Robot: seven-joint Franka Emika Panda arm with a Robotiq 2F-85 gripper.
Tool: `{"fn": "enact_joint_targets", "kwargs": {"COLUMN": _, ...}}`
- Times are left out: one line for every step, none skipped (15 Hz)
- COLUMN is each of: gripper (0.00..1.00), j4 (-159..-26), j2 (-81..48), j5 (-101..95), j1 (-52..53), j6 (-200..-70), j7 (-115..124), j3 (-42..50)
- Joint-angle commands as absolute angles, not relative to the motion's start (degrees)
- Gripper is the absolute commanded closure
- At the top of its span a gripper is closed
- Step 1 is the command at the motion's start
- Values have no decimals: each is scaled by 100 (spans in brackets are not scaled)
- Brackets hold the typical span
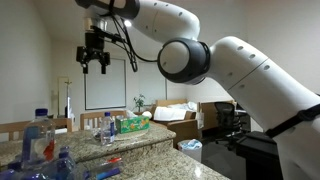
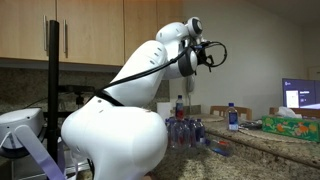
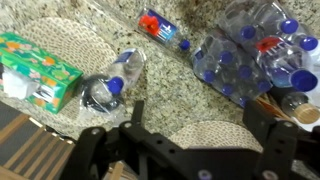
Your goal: Pick up the bottle from the countertop and put it in the packet of bottles of water.
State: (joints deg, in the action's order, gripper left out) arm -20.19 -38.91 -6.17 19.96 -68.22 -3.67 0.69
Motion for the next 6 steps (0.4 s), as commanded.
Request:
{"fn": "enact_joint_targets", "kwargs": {"gripper": 0, "j4": -2258, "j2": -3794, "j5": -720, "j1": 1781, "j6": -6400, "j7": 34, "j3": 174}}
{"fn": "enact_joint_targets", "kwargs": {"gripper": 0, "j4": -2261, "j2": -3794, "j5": -723, "j1": 1741, "j6": -6320, "j7": 118, "j3": 199}}
{"fn": "enact_joint_targets", "kwargs": {"gripper": 0, "j4": -2188, "j2": -3852, "j5": -678, "j1": 1763, "j6": -6542, "j7": -135, "j3": 120}}
{"fn": "enact_joint_targets", "kwargs": {"gripper": 0, "j4": -2196, "j2": -3858, "j5": -677, "j1": 1726, "j6": -6533, "j7": -124, "j3": 124}}
{"fn": "enact_joint_targets", "kwargs": {"gripper": 0, "j4": -2196, "j2": -3860, "j5": -676, "j1": 1720, "j6": -6537, "j7": -125, "j3": 123}}
{"fn": "enact_joint_targets", "kwargs": {"gripper": 0, "j4": -2196, "j2": -3860, "j5": -675, "j1": 1731, "j6": -6537, "j7": -125, "j3": 119}}
